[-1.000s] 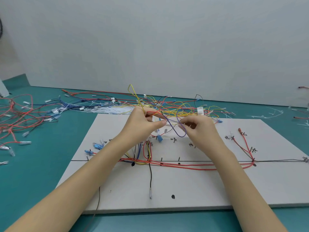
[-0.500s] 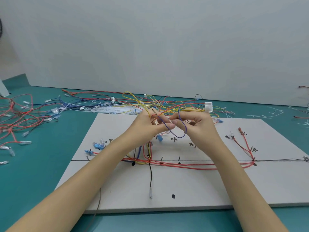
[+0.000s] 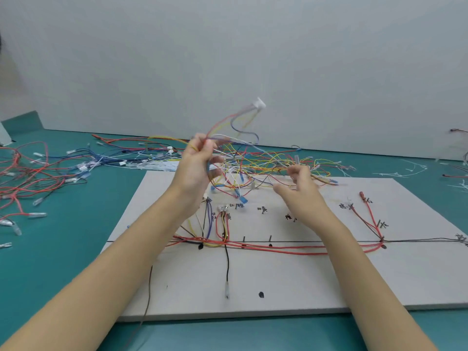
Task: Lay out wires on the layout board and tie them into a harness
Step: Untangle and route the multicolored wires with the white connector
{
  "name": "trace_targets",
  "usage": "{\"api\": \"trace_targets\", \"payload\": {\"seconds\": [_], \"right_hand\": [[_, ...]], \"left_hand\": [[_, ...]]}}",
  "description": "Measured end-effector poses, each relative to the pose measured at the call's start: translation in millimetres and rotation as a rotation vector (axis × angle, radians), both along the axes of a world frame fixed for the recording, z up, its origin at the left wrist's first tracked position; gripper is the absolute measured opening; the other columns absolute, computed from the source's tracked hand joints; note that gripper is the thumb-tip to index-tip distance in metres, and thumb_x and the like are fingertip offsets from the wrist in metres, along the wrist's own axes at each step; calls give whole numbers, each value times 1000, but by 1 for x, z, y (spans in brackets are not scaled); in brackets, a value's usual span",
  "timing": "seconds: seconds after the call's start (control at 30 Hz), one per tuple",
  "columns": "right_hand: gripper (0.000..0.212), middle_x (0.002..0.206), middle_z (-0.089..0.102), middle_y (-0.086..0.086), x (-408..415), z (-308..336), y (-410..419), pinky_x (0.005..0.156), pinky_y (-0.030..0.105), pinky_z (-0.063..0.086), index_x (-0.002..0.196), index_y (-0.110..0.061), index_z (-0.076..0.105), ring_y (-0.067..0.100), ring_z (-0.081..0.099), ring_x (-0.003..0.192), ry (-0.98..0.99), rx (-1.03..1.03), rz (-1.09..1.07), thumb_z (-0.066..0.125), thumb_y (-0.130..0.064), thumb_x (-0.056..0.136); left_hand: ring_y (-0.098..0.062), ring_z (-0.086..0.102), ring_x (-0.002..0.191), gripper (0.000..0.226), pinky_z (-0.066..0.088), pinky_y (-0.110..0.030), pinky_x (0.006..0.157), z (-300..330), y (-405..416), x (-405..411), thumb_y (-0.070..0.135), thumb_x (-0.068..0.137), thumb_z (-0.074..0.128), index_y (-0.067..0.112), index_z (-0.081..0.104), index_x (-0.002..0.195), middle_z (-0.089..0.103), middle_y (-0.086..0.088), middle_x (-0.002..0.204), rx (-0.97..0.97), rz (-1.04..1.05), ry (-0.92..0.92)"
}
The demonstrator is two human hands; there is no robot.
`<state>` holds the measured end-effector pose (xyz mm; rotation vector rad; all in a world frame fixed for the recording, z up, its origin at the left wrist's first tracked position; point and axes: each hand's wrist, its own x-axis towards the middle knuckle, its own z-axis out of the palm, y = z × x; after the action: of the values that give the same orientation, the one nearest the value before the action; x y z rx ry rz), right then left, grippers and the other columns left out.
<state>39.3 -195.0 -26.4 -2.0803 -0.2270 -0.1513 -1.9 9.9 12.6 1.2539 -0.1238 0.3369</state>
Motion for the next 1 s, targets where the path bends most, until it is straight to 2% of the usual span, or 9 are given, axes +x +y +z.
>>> {"api": "trace_targets", "payload": {"seconds": [0.13, 0.2, 0.27, 0.33, 0.4, 0.53, 0.67, 0.83, 1.0], "right_hand": [[57, 149, 39, -4, 3, 2, -3, 96, 30, 35, 142, -19, 29, 9, 45, 114, 103, 133, -48, 57, -26, 94], [59, 149, 39, -4, 4, 3, -4, 96, 30, 35, 145, -19, 29, 10, 43, 123, 115, 150, -66, 57, -27, 94], [58, 147, 41, -3, 4, 6, -5, 99, 33, 37, 146, -19, 31, 11, 43, 121, 109, 163, -107, 57, -28, 94], [53, 140, 47, 0, 5, 8, -6, 104, 40, 42, 143, -18, 38, 14, 48, 117, 126, 195, -145, 56, -29, 95], [43, 131, 53, 1, 4, 10, -7, 94, 40, 50, 136, -16, 48, 17, 54, 107, 178, 272, -142, 53, -28, 96], [29, 121, 60, 5, 2, 11, -8, 80, 35, 54, 124, -14, 58, 18, 60, 93, 198, 346, -132, 52, -20, 96], [24, 118, 64, 8, 2, 12, -8, 85, 38, 56, 116, -10, 62, 23, 63, 98, 277, 404, -101, 54, -19, 95], [30, 116, 66, 10, -3, 12, -1, 85, 41, 56, 121, -5, 58, 27, 65, 96, 433, 455, 46, 53, -25, 98], [19, 112, 69, 11, -6, 12, 2, 91, 41, 53, 110, -9, 60, 31, 66, 107, 388, 453, 92, 55, -22, 98]], "left_hand": [[-18, 62, 102, 40, 45, -31, 81, 6, 15, -3, 11, 100, 36, 21, 62, 71, 68, -4, 120, -316, -210, 71], [-23, 62, 115, 39, 44, -36, 92, 6, 21, -2, 14, 100, 34, 19, 57, 68, 69, -4, 121, -459, -311, 122], [-25, 63, 116, 32, 41, -38, 99, 5, 25, -1, 15, 100, 33, 18, 46, 71, 71, -2, 113, -556, -363, 164], [-26, 66, 109, 33, 43, -40, 101, 5, 25, 0, 12, 99, 35, 16, 50, 69, 72, -2, 98, -594, -366, 187], [-28, 71, 93, 37, 49, -42, 95, 4, 23, 0, 10, 97, 37, 11, 55, 65, 68, -4, 82, -612, -359, 207], [-15, 50, 52, 34, 58, -32, 69, 3, 12, 1, 11, 96, 34, 13, 46, 65, 46, -1, 60, -505, -331, 286], [-9, 27, 42, 28, 44, -21, 51, 0, -1, -1, 21, 96, 36, 19, 38, 68, 34, 5, 55, -278, -332, 417], [-10, 20, 40, 11, 33, -21, 43, -2, -17, -6, 15, 88, 40, 14, 46, 80, 41, -2, 62, -5, -269, 450], [-11, 22, 42, 22, 34, -18, 39, -9, -24, -7, 8, 83, 40, 9, 62, 85, 63, -4, 68, 145, -238, 445]]}}
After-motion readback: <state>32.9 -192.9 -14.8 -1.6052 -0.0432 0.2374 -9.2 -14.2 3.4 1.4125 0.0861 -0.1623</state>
